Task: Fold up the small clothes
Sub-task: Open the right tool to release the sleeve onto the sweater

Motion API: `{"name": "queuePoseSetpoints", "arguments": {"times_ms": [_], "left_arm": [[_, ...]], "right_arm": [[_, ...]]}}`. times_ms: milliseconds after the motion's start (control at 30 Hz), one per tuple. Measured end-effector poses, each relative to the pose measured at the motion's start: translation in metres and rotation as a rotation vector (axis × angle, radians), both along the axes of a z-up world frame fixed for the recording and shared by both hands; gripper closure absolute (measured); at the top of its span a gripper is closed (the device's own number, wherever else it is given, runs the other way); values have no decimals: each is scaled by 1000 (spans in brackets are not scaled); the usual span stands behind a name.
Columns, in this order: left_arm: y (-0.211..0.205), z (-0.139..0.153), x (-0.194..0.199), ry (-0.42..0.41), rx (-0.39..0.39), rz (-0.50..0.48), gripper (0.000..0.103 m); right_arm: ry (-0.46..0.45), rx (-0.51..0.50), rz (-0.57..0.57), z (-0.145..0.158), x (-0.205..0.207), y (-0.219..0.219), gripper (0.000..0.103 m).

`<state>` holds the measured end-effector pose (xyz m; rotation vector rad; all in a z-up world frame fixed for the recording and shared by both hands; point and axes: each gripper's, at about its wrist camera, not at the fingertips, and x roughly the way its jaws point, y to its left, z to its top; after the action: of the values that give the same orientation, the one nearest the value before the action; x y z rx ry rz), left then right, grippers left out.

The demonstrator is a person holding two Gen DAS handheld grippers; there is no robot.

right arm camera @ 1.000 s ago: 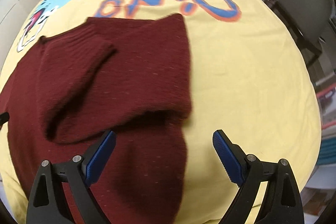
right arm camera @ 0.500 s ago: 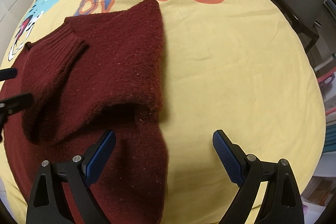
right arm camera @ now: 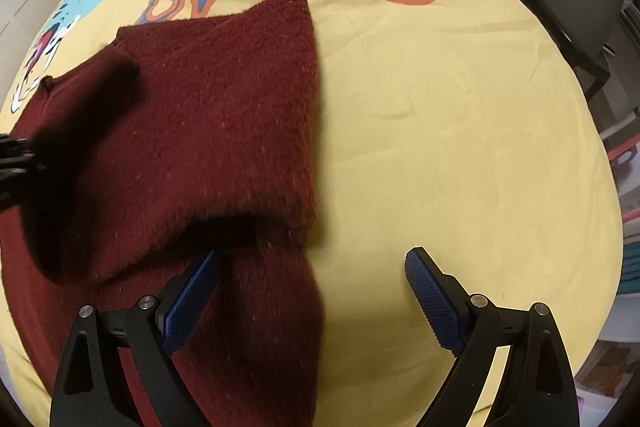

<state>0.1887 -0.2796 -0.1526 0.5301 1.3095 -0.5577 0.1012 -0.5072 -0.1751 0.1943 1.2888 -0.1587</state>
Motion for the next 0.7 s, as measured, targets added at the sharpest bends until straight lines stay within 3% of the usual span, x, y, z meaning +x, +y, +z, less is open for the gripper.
{"name": "queuePoseSetpoints", "arguments": {"times_ms": [100, 167, 200, 233, 367, 533, 600, 700], "left_arm": [[24, 16, 14, -6, -83, 60, 89], [38, 27, 18, -46, -104, 78, 89], [47, 34, 20, -73, -122, 90, 89], [53, 39, 19, -87, -136, 100, 89], [84, 58, 18, -151, -197, 184, 89], [130, 55, -3, -137, -236, 308, 87], [149, 48, -17, -110, -228, 349, 84], [164, 24, -22, -5, -243, 397, 84]], "right_arm": [[-22, -1, 3, 2, 9, 2, 10], [-35, -15, 11, 4, 18, 5, 25], [-31, -19, 14, 4, 21, 7, 60], [-20, -16, 14, 2, 26, 8, 87], [-17, -14, 2, 1, 29, 10, 87], [-12, -14, 17, -2, 24, 14, 87], [-9, -20, 24, -3, 25, 16, 87], [-3, -22, 34, -3, 25, 17, 87]]}}
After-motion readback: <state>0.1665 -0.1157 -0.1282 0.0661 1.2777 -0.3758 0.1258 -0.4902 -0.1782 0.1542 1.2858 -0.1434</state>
